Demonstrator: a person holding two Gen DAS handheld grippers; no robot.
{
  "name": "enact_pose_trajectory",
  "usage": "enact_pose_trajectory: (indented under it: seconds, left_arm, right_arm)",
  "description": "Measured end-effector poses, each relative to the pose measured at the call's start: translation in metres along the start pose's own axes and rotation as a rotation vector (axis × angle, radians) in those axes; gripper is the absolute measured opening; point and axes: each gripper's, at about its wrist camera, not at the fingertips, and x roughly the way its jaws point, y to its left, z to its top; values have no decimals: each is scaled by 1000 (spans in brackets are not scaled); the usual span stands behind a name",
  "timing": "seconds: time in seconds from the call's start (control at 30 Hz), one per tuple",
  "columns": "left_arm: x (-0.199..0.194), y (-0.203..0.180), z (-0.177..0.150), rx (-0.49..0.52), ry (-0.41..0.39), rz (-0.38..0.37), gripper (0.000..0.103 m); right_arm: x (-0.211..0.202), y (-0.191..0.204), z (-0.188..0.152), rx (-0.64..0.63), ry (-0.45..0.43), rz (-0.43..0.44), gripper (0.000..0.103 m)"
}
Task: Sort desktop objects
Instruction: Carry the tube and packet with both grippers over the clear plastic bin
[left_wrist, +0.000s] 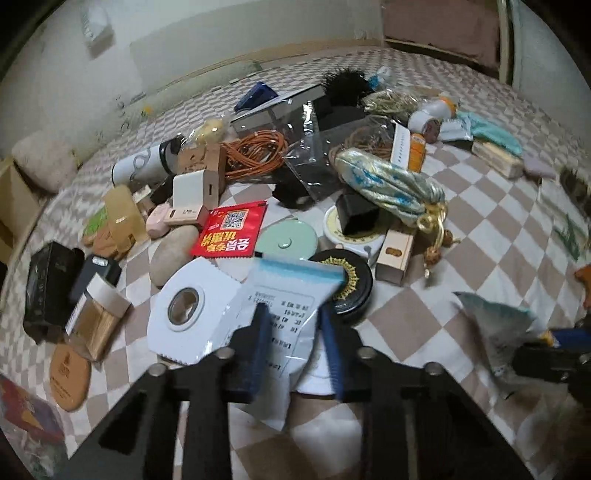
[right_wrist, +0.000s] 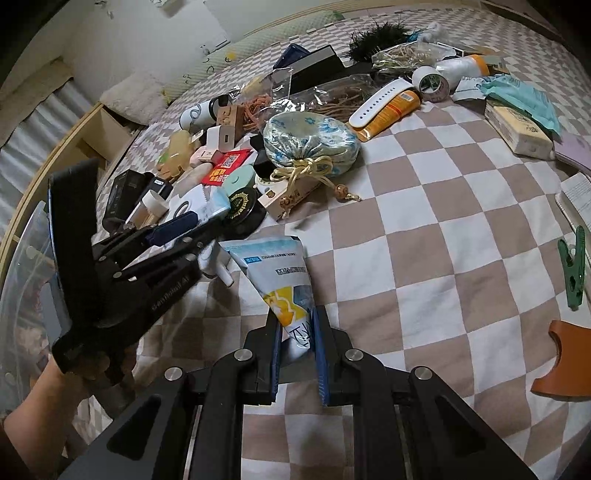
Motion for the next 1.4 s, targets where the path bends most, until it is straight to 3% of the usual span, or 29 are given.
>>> enact_pose_trajectory:
  seconds: [0.07, 0.3, 0.7, 0.97, 1.4]
  left_arm:
    - [-7, 8, 2, -63, 1, -38, 14]
    - [-39, 26, -2, -185, -20, -118, 8]
    - [-89, 29, -29, -273, -48, -111, 8]
    - [-135, 40, -42, -333, -103, -83, 8]
    - [-241, 92, -50, -485, -240, 58, 8]
  right_arm:
    - [0, 0, 0, 1, -1, 1, 17]
    - [-5, 5, 0, -16, -9, 10, 17]
    - [-28, 24, -4, -63, -52, 24, 17]
    - [-63, 48, -10, -97, -99, 64, 17]
    - [-116, 144, 14, -271, -202, 188, 17]
